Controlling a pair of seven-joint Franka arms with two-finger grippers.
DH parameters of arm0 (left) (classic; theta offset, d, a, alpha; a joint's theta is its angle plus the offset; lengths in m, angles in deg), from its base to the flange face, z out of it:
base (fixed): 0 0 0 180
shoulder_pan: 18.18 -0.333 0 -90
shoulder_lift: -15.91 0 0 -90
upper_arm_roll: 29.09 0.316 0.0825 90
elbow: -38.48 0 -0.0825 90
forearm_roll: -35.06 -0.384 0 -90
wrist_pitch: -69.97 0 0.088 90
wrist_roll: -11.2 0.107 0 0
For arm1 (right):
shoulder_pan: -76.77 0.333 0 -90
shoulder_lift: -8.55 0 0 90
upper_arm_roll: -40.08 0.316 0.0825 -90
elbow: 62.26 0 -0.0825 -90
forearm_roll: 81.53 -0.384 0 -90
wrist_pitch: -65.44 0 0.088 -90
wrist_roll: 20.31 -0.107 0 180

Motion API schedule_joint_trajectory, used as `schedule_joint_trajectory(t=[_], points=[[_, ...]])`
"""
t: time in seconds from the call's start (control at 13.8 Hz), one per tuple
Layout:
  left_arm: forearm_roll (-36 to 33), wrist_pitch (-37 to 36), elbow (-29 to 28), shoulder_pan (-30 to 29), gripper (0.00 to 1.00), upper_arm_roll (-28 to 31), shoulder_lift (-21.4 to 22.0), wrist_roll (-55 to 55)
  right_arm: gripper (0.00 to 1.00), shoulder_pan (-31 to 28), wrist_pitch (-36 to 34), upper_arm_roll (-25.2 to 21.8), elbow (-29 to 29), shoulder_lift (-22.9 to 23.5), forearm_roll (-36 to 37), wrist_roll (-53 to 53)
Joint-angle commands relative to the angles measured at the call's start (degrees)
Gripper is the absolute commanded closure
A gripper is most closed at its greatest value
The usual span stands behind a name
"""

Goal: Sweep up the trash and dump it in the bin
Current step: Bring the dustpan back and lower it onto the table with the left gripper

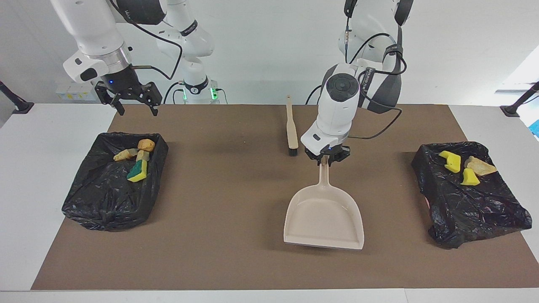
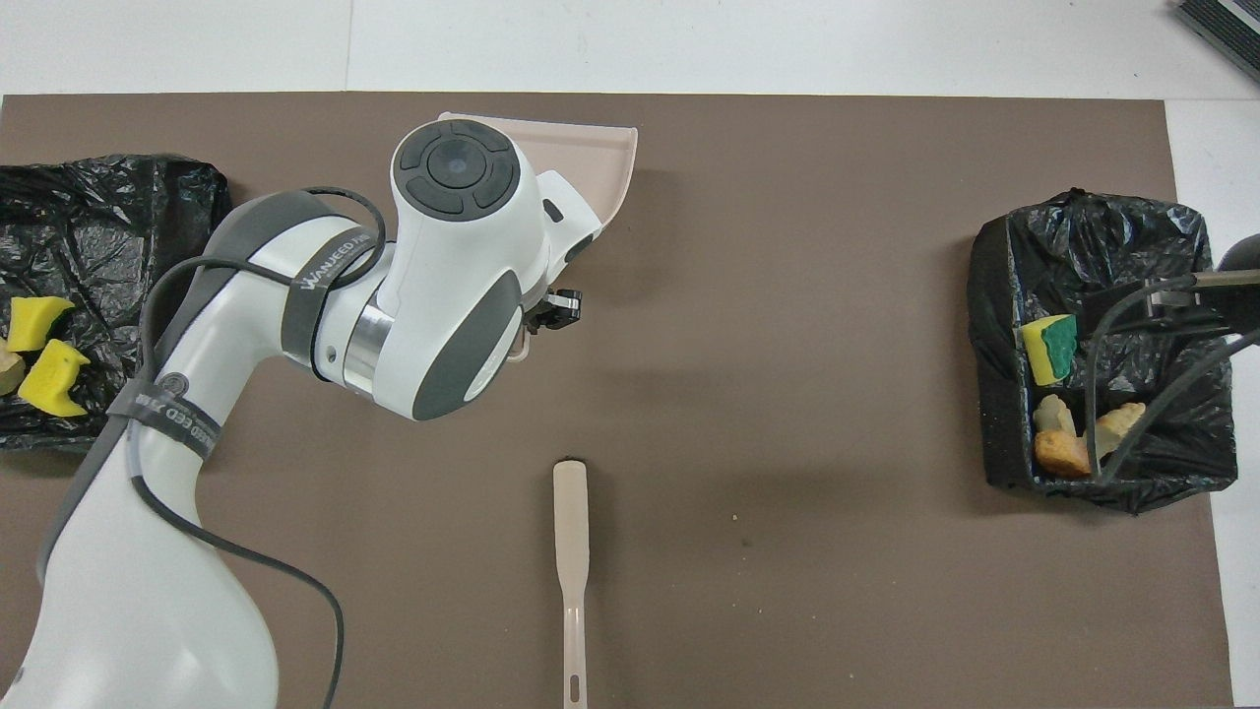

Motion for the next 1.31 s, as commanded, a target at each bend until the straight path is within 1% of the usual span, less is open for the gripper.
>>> schedule_joint_trajectory(t=[0.0,0.44,0.58,0.73,0.8,0.87,0.95,1.02,1.09,1.16,1.24], points=[[1.34,2.29,-1.21,0.56,1.0,0.91,0.08,-0.67,0.0,-0.23,-0.59,0.11,0.54,-0.78,-0.46,-1.1],[1.26,6.68,-6.49,1.62,1.0,0.83,0.35,0.29,0.0,-0.31,-0.59,0.11,0.54,-0.78,-0.46,-1.1],[1.26,7.29,-6.93,2.75,1.0,0.91,-0.61,0.29,0.0,-0.23,-0.59,0.11,0.54,-0.78,-0.46,-1.1],[1.26,10.27,-9.55,3.37,1.0,0.91,-1.41,-0.14,0.0,-0.23,-0.59,0.11,0.54,-0.78,-0.46,-1.1],[1.26,11.24,-9.83,3.37,1.0,0.91,-1.41,-0.23,0.0,-0.23,-0.59,0.11,0.54,-0.78,-0.46,-1.1],[1.26,10.99,-9.83,3.37,0.87,0.91,-1.41,-0.32,0.0,-0.31,-0.59,0.11,0.54,-0.78,-0.46,-1.1],[1.26,10.64,-9.74,3.2,0.79,0.91,-1.41,-0.32,0.0,-0.31,-0.59,0.11,0.54,-0.78,-0.46,-1.1],[1.26,10.64,-9.66,3.2,0.69,0.91,-1.41,-0.41,0.0,-0.23,-0.59,0.11,0.54,-0.78,-0.46,-1.1],[1.26,10.81,-9.57,3.11,0.46,0.91,-1.24,-0.41,0.0,-0.31,-0.59,0.11,0.54,-0.78,-0.46,-1.1],[1.26,11.25,-9.39,2.85,0.0,0.91,-0.97,-0.32,0.0,-0.23,-0.59,0.11,0.54,-0.78,-0.46,-1.1],[1.26,11.34,-9.22,2.59,0.0,0.91,-0.54,0.29,0.0,-0.23,-0.59,0.11,0.54,-0.78,-0.46,-1.1]])
